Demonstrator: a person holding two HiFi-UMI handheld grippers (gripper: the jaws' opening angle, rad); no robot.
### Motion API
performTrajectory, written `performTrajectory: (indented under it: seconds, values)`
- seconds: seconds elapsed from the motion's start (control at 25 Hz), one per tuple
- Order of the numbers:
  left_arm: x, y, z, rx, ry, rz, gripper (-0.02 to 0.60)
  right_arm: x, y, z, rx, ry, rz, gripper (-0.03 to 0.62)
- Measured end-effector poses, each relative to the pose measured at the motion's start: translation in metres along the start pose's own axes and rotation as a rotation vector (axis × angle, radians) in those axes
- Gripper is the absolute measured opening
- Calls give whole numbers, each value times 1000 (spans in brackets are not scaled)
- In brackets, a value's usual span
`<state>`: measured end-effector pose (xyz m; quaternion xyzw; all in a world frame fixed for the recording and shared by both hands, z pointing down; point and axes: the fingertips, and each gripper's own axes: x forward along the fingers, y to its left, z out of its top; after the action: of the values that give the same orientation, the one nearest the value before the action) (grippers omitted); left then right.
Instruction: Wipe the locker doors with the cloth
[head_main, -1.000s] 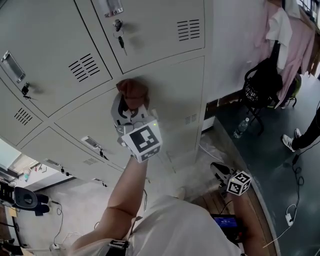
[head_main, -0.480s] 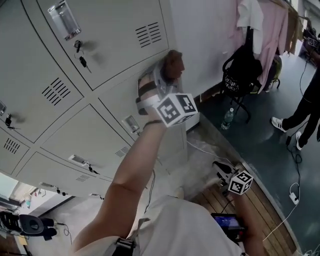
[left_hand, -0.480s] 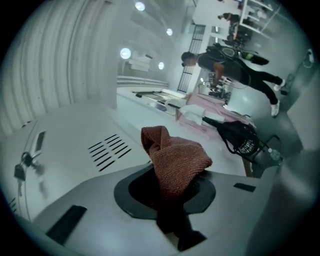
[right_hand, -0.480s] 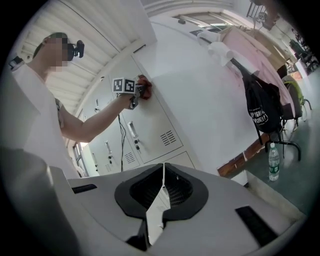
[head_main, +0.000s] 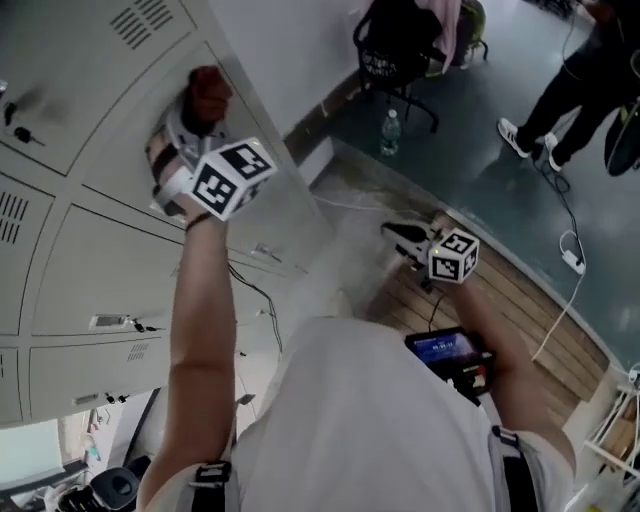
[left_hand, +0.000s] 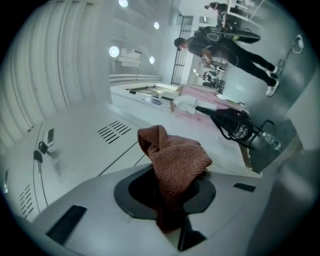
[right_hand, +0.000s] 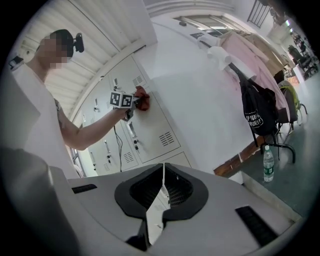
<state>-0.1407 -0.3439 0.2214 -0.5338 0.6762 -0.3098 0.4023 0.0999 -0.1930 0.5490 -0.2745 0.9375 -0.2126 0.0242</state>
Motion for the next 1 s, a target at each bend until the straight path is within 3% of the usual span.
performTrajectory:
  seconds: [0.08, 0.16, 0.52, 0.68, 0.84, 1.0]
  values:
    - [-19, 14, 1, -71, -23, -72, 71, -12, 24, 0, -3, -3, -35, 18]
    - [-36, 2, -4, -175, -20, -181, 71, -19, 41, 17, -56, -35, -39, 18]
    - [-167, -111, -59, -674, -21, -510, 71, -12, 59, 47, -120, -79, 60, 18]
    - [-231, -154, -106, -820, 100, -577, 71, -16, 73, 33, -88, -75, 96, 18]
    - [-281, -174, -150, -881, 232, -585, 71, -19, 80, 13, -53, -50, 110, 18]
    - [-306, -181, -178, -928, 286, -562, 71, 8, 81, 11, -64, -15, 179, 18]
